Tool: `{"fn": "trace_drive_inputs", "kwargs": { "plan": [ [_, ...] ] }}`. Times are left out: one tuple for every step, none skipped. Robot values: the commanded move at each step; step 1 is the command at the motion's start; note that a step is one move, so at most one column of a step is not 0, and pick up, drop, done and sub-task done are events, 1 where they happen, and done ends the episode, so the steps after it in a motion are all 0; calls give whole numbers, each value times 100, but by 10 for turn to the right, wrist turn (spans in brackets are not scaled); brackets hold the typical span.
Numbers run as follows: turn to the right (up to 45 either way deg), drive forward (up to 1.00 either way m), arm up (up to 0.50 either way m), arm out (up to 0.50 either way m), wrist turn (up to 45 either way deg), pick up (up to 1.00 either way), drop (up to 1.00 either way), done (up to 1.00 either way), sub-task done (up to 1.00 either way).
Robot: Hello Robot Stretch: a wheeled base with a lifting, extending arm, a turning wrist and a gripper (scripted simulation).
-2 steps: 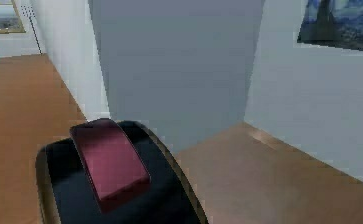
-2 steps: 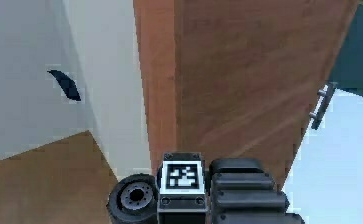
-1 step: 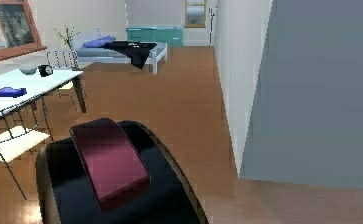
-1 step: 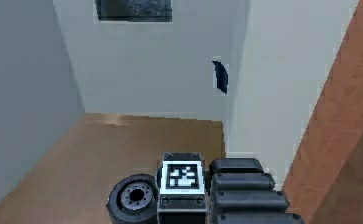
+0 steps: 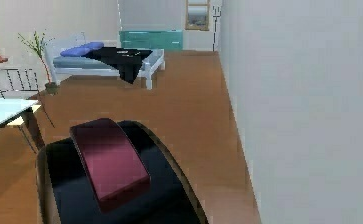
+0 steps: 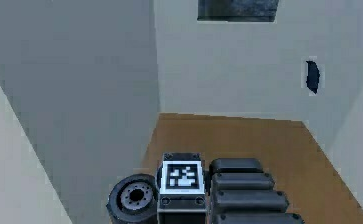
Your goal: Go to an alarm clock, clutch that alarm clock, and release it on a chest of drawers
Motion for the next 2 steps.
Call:
{"fn": "trace_drive_inputs", "kwargs": {
  "plan": [
    [0, 15, 0, 0, 0, 0, 0, 0, 0],
    [30, 0, 0, 0, 0, 0, 0, 0, 0]
  ]
}}
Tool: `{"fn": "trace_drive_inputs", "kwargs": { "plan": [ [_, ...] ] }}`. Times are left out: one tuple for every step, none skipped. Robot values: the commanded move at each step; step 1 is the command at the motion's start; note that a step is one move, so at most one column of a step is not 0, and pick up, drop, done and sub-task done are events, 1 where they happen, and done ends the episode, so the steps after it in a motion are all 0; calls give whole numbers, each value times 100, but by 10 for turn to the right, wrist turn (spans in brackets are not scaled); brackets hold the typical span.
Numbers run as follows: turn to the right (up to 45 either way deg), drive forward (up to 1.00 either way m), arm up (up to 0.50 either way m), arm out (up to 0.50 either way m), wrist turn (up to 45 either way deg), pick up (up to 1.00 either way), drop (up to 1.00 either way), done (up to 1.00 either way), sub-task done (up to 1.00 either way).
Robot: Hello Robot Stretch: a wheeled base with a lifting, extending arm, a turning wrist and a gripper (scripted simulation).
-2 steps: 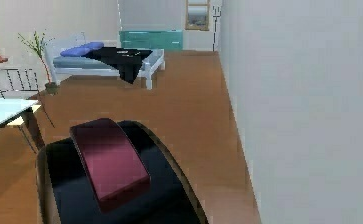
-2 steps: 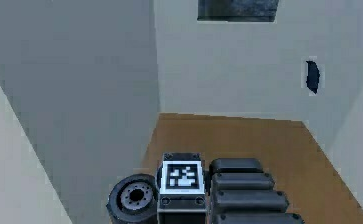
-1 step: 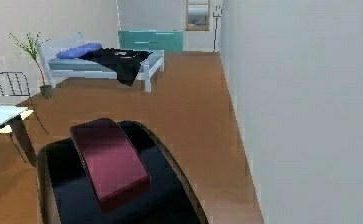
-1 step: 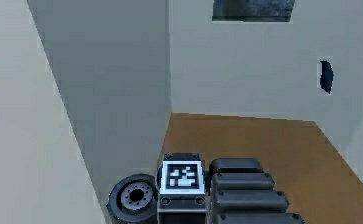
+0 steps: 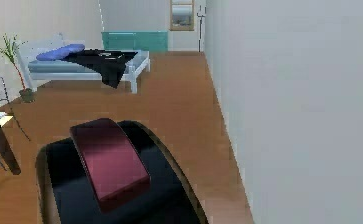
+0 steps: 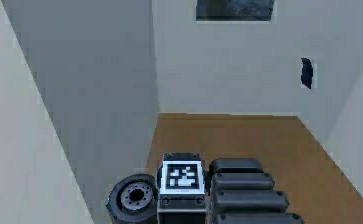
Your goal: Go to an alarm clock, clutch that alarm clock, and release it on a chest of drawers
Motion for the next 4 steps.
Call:
{"fn": "trace_drive_inputs", "kwargs": {
  "plan": [
    [0, 100, 0, 0, 0, 0, 0, 0, 0],
    [0, 100, 0, 0, 0, 0, 0, 0, 0],
    [0, 100, 0, 0, 0, 0, 0, 0, 0],
    [0, 100, 0, 0, 0, 0, 0, 0, 0]
  ]
}}
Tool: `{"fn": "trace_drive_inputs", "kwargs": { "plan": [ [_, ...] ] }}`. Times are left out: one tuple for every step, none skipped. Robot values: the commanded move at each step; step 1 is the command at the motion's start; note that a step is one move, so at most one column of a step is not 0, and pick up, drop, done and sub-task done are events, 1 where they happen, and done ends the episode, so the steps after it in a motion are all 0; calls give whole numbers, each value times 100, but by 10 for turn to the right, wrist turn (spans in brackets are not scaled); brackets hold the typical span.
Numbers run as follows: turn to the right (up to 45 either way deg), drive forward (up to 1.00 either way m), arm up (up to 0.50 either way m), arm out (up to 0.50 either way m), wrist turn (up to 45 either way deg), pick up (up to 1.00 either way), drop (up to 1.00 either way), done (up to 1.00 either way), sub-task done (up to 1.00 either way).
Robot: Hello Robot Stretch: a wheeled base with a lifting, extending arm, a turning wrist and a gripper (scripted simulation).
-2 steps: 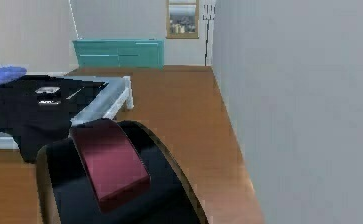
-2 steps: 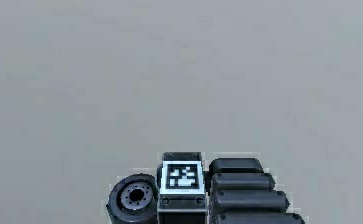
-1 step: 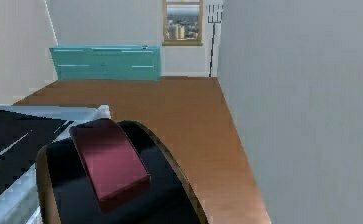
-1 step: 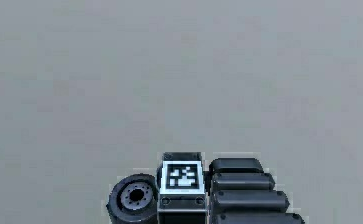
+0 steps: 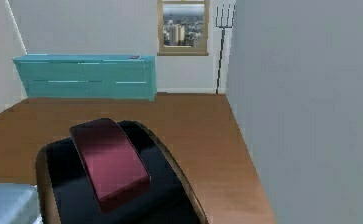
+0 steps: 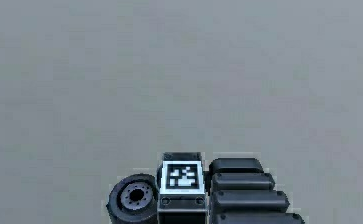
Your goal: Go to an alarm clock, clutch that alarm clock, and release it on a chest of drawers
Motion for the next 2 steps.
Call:
{"fn": "trace_drive_inputs", "kwargs": {
  "plan": [
    [-30, 0, 0, 0, 0, 0, 0, 0, 0],
    [0, 100, 0, 0, 0, 0, 0, 0, 0]
  ]
}}
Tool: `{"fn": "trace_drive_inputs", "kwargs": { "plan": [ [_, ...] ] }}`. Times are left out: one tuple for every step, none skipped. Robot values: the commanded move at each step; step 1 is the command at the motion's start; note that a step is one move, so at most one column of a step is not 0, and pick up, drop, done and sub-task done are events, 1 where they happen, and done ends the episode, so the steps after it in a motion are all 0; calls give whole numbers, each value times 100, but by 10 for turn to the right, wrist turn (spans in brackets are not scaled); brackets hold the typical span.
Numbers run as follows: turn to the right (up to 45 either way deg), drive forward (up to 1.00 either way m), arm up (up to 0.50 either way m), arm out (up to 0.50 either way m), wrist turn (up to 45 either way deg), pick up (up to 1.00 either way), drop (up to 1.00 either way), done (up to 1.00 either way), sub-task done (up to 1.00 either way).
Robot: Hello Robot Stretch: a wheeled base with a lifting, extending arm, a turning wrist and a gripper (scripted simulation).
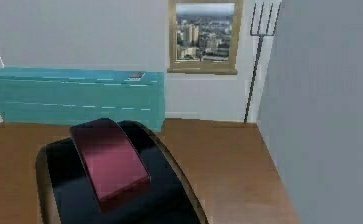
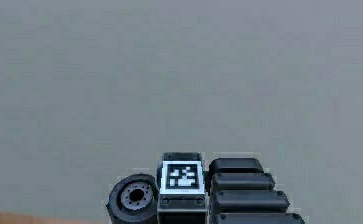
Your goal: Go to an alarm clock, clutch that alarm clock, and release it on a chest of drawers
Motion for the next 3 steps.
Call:
{"fn": "trace_drive_inputs", "kwargs": {
  "plan": [
    [0, 10, 0, 0, 0, 0, 0, 0, 0],
    [-330, 0, 0, 0, 0, 0, 0, 0, 0],
    [0, 55, 0, 0, 0, 0, 0, 0, 0]
  ]
}}
